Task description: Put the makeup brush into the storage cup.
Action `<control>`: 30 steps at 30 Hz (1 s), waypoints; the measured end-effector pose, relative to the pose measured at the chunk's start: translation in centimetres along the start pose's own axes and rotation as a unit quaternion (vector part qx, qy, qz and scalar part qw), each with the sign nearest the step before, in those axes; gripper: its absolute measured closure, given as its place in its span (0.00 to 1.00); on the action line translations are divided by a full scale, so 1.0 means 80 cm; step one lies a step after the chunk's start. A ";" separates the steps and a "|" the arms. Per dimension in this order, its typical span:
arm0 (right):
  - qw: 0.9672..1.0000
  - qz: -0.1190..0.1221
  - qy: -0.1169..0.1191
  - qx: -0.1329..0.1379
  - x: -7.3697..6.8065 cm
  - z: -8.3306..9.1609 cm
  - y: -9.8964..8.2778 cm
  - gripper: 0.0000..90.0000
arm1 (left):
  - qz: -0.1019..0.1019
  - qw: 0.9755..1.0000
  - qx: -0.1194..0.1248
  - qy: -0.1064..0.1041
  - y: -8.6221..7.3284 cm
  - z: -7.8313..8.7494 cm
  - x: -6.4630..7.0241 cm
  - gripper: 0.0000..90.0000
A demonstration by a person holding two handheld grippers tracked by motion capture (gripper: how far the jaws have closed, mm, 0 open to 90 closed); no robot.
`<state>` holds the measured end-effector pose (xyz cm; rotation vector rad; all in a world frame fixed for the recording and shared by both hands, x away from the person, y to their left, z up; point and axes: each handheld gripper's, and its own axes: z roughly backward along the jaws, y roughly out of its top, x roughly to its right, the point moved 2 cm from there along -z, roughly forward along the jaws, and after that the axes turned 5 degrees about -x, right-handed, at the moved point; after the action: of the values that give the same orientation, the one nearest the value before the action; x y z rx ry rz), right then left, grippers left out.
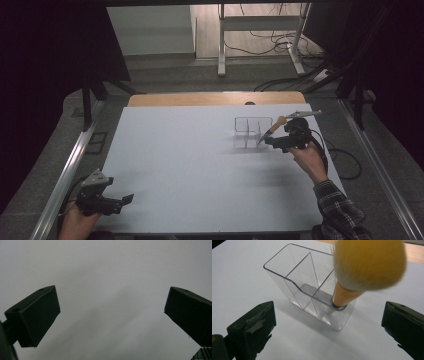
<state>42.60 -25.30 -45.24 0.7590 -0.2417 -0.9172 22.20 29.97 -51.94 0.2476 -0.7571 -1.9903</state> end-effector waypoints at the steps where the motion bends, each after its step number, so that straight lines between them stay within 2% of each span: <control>1: 1.000 0.001 0.000 -0.002 0.000 0.000 -0.002 0.00 | 0.001 1.000 0.002 0.001 0.000 0.001 0.000 0.01; 30: 1.000 0.021 -0.015 -0.014 -0.020 0.010 -0.031 0.00 | 0.000 1.000 0.004 0.011 0.000 0.002 0.000 0.01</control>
<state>39.70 -25.33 -46.16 0.7128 -0.2706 -0.8916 22.14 30.03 -51.78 0.2746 -0.7502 -1.9826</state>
